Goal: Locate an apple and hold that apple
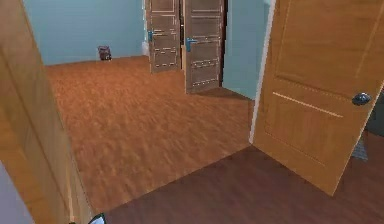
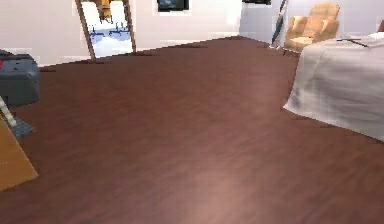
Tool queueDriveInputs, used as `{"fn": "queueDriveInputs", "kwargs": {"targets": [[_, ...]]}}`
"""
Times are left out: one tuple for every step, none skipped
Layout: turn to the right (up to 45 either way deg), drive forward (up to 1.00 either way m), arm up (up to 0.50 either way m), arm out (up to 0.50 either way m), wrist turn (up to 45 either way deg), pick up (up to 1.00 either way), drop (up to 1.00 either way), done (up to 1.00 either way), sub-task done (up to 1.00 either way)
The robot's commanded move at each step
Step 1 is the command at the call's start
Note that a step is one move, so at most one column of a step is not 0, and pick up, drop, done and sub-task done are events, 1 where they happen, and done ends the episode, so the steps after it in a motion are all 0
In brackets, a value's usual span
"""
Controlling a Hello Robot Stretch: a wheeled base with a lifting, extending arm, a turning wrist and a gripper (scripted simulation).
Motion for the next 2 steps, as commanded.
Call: {"fn": "queueDriveInputs", "kwargs": {"targets": [[45.0, 0.00, 0.00, 0.00, 0.0, 0.00, 0.00, 0.00, 0.00], [30.0, 0.00, 0.00, 0.00, 0.0, 0.00, 0.00, 0.00, 0.00]]}}
